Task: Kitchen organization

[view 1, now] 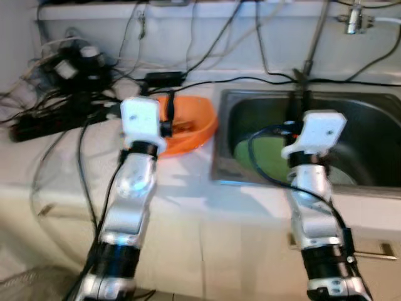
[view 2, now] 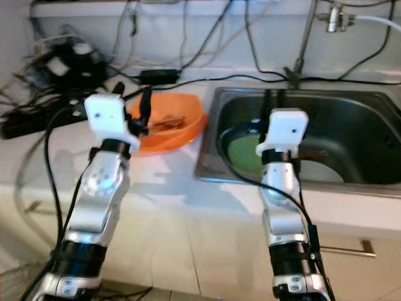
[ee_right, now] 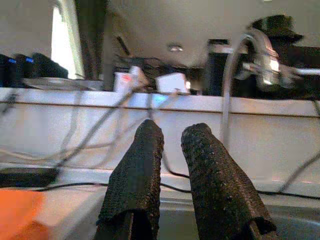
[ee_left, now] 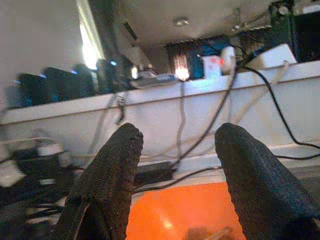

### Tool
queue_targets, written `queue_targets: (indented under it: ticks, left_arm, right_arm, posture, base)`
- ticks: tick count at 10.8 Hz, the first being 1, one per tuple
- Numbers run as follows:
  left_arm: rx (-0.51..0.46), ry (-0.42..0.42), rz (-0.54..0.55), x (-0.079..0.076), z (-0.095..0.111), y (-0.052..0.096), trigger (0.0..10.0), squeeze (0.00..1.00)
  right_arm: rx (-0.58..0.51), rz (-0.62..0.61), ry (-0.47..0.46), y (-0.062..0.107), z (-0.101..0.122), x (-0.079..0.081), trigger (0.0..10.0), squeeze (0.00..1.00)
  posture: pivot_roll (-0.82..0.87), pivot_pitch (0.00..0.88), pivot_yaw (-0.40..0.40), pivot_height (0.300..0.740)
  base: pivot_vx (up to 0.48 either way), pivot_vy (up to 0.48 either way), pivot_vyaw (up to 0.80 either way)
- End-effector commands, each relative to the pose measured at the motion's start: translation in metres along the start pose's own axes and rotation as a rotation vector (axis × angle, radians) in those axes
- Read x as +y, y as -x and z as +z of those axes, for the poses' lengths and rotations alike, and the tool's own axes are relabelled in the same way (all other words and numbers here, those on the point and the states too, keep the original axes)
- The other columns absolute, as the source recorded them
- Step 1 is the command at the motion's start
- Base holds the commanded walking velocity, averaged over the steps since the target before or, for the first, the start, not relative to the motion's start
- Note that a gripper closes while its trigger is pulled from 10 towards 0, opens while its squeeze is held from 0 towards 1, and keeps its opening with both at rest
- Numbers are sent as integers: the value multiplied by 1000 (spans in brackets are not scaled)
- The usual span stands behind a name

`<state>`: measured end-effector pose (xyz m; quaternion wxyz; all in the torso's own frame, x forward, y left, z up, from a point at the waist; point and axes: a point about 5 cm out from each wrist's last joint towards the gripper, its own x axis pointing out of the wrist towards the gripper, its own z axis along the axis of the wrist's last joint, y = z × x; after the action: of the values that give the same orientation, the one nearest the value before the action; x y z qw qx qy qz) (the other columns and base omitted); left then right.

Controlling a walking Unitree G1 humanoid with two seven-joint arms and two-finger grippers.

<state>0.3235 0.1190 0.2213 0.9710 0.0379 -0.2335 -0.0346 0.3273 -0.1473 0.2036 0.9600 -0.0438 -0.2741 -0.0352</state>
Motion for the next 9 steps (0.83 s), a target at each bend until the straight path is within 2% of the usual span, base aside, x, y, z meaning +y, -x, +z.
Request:
queue_targets:
  ticks: [1,2,3,5,6,7,9]
  left_arm:
    - [-46,-10,2,3,9,2,10000,0]
    - [-55,-34,-1,4,9,6,10000,0]
    - [-34,-43,-12,4,4,17,10000,0]
    - [26,-36,-11,6,-12,30,10000,0]
    - [66,-42,5,7,-29,37,10000,0]
    - [91,-52,24,8,-42,39,10000,0]
    - [74,-72,22,6,-42,37,10000,0]
  right_arm:
    - [-45,-11,-2,0,9,-2,10000,0]
    - [-51,-12,-1,2,11,-2,10000,0]
    - [-59,-12,-1,8,13,-3,10000,0]
    - [-59,-25,14,17,9,-6,10000,0]
    - [-59,-48,71,26,0,-8,10000,0]
    - [-34,-32,121,34,-12,-5,10000,0]
    - [-22,-47,105,36,-15,-3,10000,0]
  posture:
    - [51,9,82,740]
    - [50,11,82,740]
    - [52,13,81,740]
    - [51,11,83,740]
    - [47,3,86,740]
    - [43,0,91,740]
    - [42,0,94,740]
  base:
    - [0,0,0]
    - [0,0,0]
    - [0,0,0]
    - [0,0,0]
    - [0,0,0]
    - [0,0,0]
    - [0,0,0]
